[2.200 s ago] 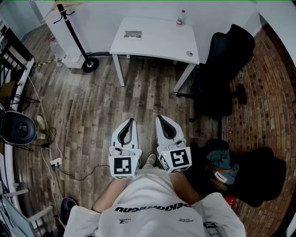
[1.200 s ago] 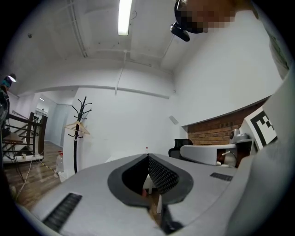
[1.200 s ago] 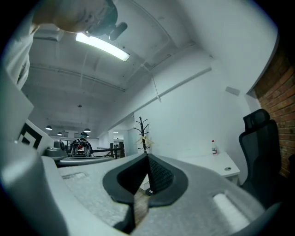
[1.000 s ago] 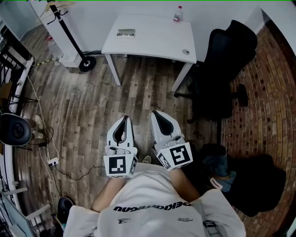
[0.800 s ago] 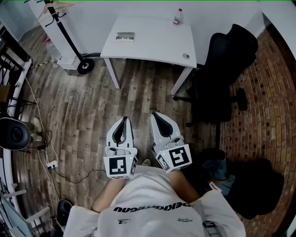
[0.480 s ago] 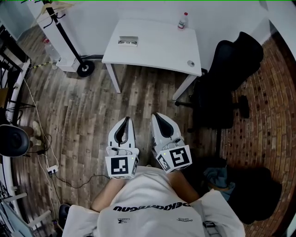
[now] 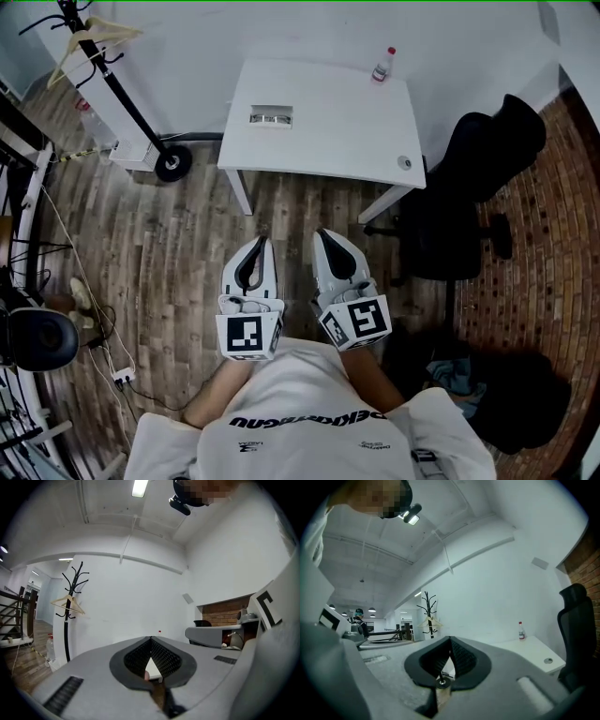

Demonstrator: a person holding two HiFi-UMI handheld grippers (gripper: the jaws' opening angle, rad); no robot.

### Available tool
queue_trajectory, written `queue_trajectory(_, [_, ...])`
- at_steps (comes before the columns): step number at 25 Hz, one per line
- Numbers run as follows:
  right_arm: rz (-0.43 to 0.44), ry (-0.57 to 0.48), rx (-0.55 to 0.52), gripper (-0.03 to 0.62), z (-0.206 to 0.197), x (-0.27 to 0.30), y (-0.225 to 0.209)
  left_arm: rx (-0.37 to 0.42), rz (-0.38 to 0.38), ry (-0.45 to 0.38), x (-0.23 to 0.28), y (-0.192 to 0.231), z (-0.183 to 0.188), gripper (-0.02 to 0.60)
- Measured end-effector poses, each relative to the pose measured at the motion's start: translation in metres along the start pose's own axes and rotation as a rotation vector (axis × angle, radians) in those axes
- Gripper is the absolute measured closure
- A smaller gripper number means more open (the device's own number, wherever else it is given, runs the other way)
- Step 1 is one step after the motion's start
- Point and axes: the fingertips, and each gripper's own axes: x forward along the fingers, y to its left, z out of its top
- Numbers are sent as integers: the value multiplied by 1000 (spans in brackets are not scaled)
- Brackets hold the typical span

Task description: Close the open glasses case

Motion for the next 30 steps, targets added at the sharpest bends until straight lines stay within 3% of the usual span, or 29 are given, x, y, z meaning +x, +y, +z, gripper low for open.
queue_trajectory(11, [-85, 18, -7, 592, -1, 135, 1, -18, -74, 38, 96, 102, 14, 583])
queue_trajectory(24, [-135, 76, -3, 592, -24, 205, -22, -44, -111, 97, 161, 144, -15, 583])
queue_trajectory(30, [-136, 91, 20, 592, -34, 240, -57, -34, -105, 114, 207, 150, -24, 583])
